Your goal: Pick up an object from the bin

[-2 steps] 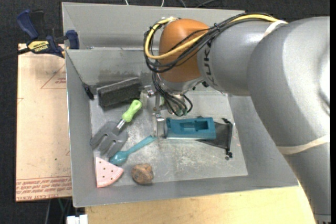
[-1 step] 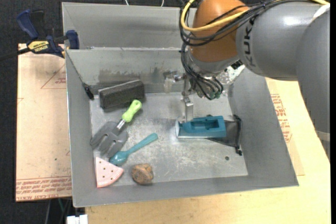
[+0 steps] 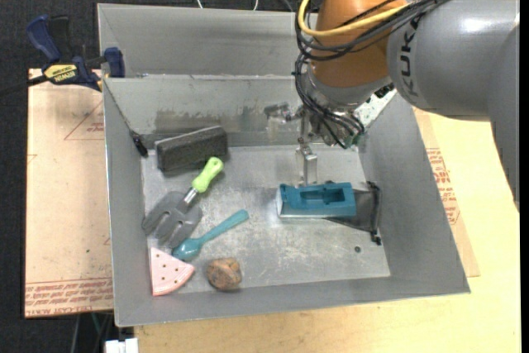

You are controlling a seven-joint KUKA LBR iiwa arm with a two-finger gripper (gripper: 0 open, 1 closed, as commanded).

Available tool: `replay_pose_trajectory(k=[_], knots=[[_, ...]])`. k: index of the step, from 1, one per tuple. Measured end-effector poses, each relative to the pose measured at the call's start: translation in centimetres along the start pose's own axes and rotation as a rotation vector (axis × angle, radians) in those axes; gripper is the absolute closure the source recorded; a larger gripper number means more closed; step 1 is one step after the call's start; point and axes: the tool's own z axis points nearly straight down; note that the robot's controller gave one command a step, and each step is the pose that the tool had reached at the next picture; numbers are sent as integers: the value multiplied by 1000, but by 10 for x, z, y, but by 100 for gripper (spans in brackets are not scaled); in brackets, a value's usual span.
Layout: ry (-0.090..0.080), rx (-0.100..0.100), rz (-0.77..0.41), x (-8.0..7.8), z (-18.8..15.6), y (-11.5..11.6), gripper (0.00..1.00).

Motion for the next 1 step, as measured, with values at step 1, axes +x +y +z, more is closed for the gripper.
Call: replay_pose_trajectory(k=[1], knots=[[-11, 3, 22, 40, -23, -49, 0]])
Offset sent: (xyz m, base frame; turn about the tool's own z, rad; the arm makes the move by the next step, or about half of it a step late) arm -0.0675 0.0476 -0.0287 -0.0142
